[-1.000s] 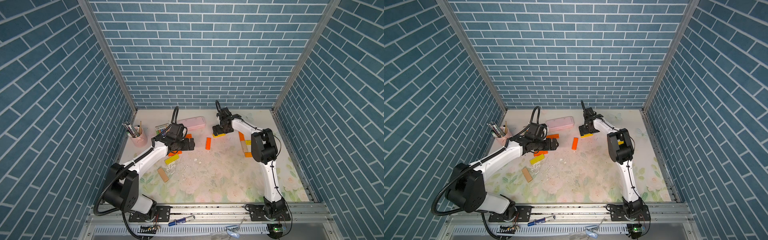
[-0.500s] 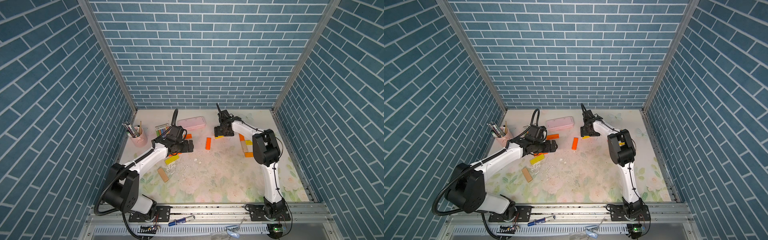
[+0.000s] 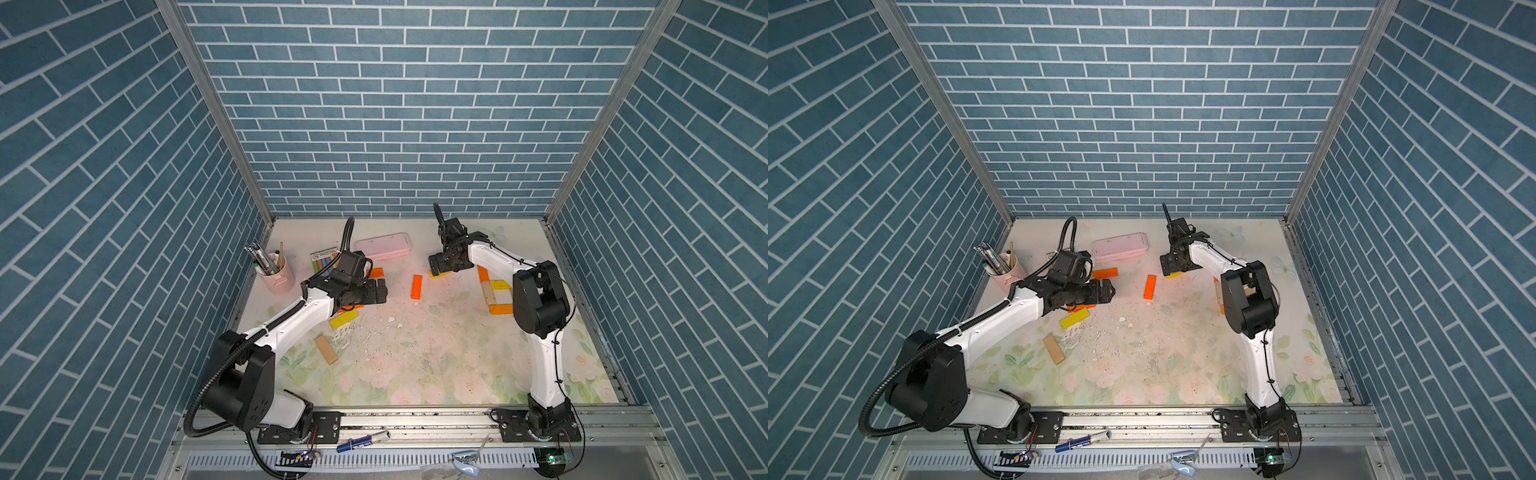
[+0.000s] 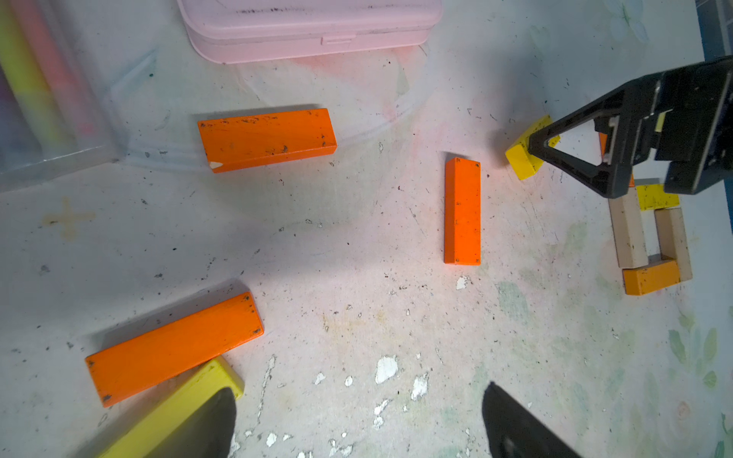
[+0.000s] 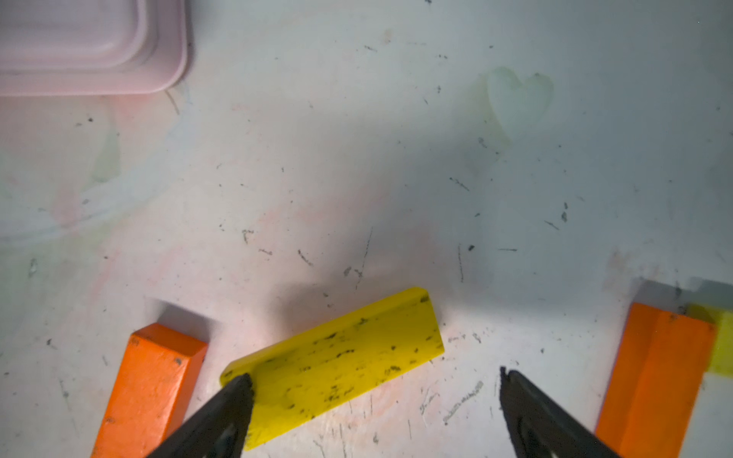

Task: Assemble the number 6 with building blocks
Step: Adjust the building block at the center of the board.

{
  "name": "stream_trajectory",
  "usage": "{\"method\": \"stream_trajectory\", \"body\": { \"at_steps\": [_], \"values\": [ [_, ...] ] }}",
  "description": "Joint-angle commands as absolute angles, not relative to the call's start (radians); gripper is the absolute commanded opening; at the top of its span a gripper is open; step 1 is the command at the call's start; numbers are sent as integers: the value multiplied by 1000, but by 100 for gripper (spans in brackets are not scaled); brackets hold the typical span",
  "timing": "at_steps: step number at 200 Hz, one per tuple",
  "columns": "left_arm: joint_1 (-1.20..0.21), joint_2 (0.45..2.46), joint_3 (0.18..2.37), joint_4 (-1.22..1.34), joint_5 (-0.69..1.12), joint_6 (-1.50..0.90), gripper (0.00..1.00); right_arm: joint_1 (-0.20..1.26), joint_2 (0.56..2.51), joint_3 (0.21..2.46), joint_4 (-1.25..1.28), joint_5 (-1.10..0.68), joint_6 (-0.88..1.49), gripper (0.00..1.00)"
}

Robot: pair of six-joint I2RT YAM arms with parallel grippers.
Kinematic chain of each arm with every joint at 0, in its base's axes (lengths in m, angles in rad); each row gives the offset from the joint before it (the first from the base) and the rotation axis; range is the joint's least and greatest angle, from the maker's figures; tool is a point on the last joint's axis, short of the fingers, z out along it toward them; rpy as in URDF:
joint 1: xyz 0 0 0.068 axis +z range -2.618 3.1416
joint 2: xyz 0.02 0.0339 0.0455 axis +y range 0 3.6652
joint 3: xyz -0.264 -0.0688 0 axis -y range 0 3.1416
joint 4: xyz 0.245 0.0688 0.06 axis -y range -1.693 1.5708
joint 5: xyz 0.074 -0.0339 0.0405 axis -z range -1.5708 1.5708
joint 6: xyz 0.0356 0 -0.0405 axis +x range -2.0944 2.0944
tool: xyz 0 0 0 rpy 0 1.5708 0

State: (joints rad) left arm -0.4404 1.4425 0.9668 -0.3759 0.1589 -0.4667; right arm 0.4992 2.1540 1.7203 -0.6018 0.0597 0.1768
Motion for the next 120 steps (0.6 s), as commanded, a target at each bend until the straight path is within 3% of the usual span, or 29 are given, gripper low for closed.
{"method": "stream_trajectory", "body": {
  "at_steps": [1,54,89,105,120],
  "values": [
    [-435,1460,968,-361,159,-488,98,502,2135,1710,-592,23,111,98],
    [-434,1464,971,-375,157,-484,97,499,2171,1748,-611,65,114,97],
    [-435,1464,959,-370,154,-484,97,500,2178,1781,-648,222,109,91],
    [-434,1466,954,-365,153,-484,97,501,2186,1824,-691,291,104,84],
    [-434,1470,953,-358,153,-485,97,502,2219,1830,-689,298,104,69]
  ]
}}
